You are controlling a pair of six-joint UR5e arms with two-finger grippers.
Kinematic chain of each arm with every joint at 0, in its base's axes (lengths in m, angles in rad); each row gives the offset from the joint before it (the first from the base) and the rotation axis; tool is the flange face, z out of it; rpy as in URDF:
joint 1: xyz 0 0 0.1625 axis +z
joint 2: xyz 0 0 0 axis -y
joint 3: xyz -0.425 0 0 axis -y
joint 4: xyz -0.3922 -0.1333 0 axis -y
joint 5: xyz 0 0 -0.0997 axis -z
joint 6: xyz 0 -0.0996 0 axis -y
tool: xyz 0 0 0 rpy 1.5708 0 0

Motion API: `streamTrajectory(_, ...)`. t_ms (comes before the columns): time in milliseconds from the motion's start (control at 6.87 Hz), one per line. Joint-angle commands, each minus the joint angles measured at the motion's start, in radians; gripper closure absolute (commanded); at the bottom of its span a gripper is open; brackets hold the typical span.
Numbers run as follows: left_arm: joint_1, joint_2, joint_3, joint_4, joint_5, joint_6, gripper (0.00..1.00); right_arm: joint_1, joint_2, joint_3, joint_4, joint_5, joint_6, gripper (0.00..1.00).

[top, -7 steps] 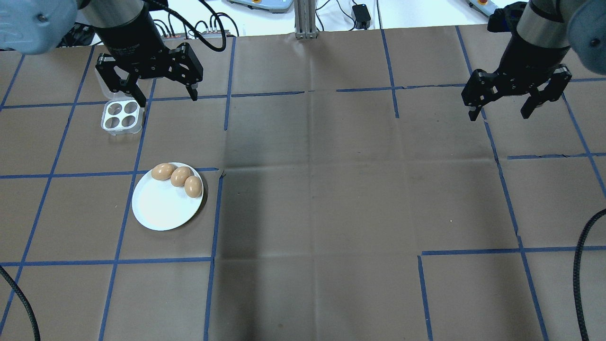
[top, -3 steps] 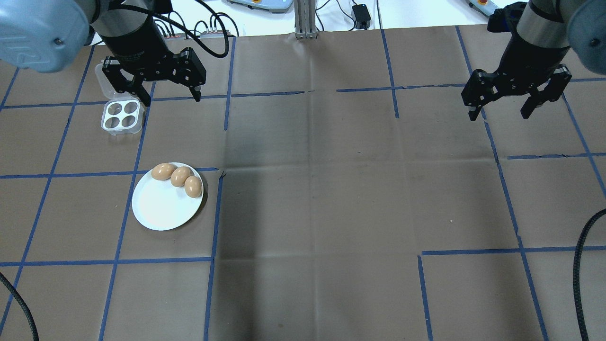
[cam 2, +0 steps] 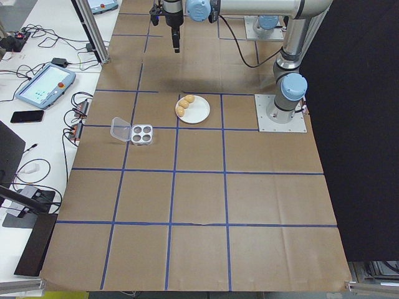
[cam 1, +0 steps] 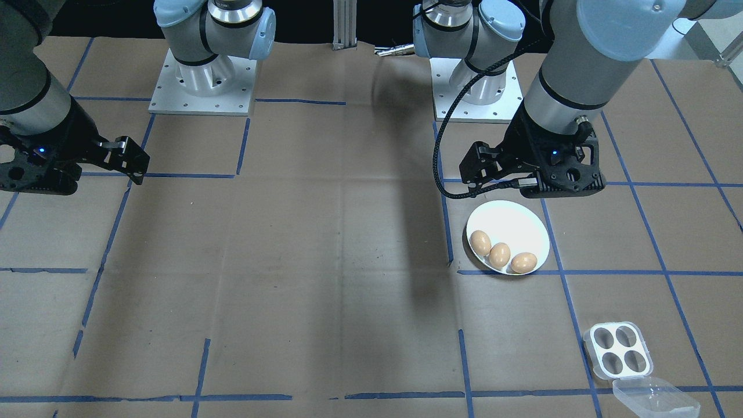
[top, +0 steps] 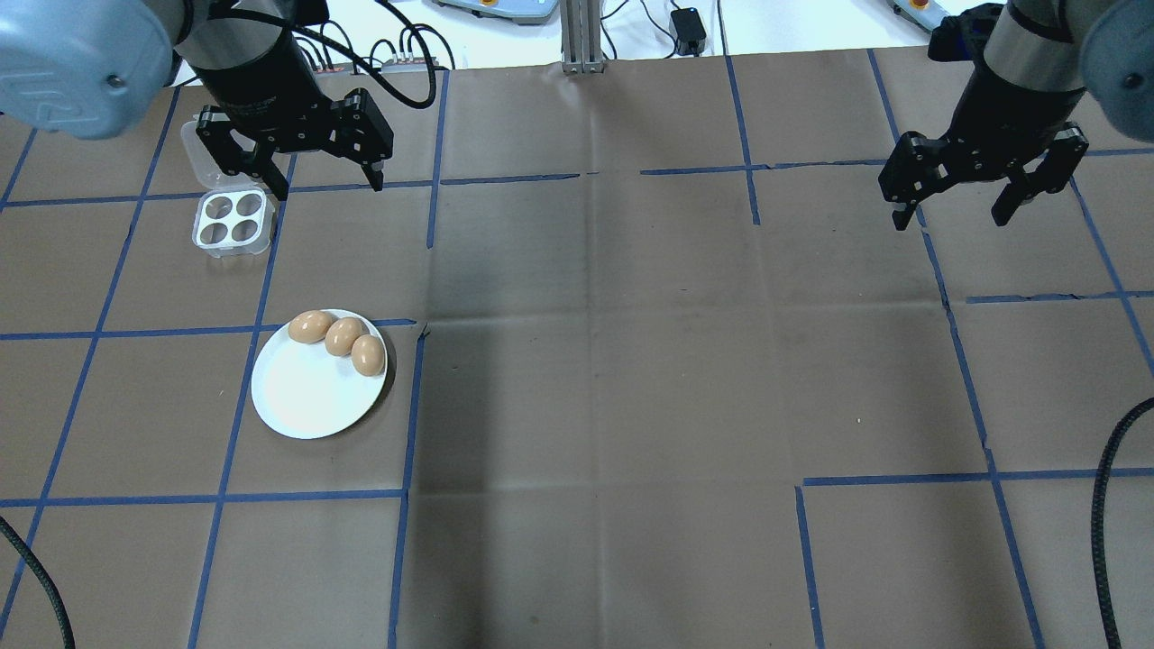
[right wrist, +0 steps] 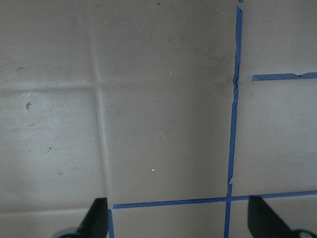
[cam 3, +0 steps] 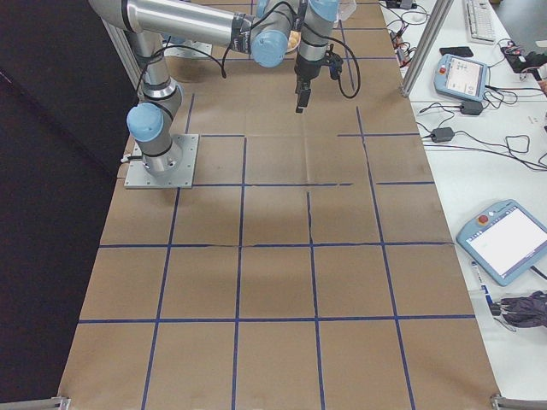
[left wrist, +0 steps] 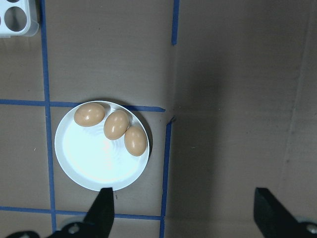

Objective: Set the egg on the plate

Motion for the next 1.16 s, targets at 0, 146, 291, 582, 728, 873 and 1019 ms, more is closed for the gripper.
streamTrajectory(0,0.000,-0.001,0.003,0.001,0.000,0.000,0.01,0.000,0.000,0.000,0.001,0.000,0.000,0.00)
streamTrajectory(146,0.000,-0.001,0.013,-0.002,0.000,0.000,0.00,0.000,0.000,0.000,0.001,0.000,0.000,0.00)
streamTrajectory(291,0.000,-0.001,0.019,-0.002,0.001,0.000,0.00,0.000,0.000,0.000,-0.001,0.000,0.000,0.00)
streamTrajectory(582,-0.001,0.007,0.023,-0.002,0.003,-0.002,0.00,0.000,0.000,0.000,0.001,0.000,0.000,0.00)
streamTrajectory(728,-0.001,0.005,0.023,-0.002,0.003,-0.002,0.00,0.000,0.000,0.000,0.001,0.000,0.000,0.00)
streamTrajectory(873,-0.001,0.012,0.025,-0.008,0.003,-0.002,0.00,0.000,0.000,0.000,0.001,0.000,0.000,0.00)
streamTrajectory(1019,-0.001,0.012,0.026,-0.008,0.003,-0.002,0.00,0.000,0.000,0.000,-0.001,0.000,0.000,0.00)
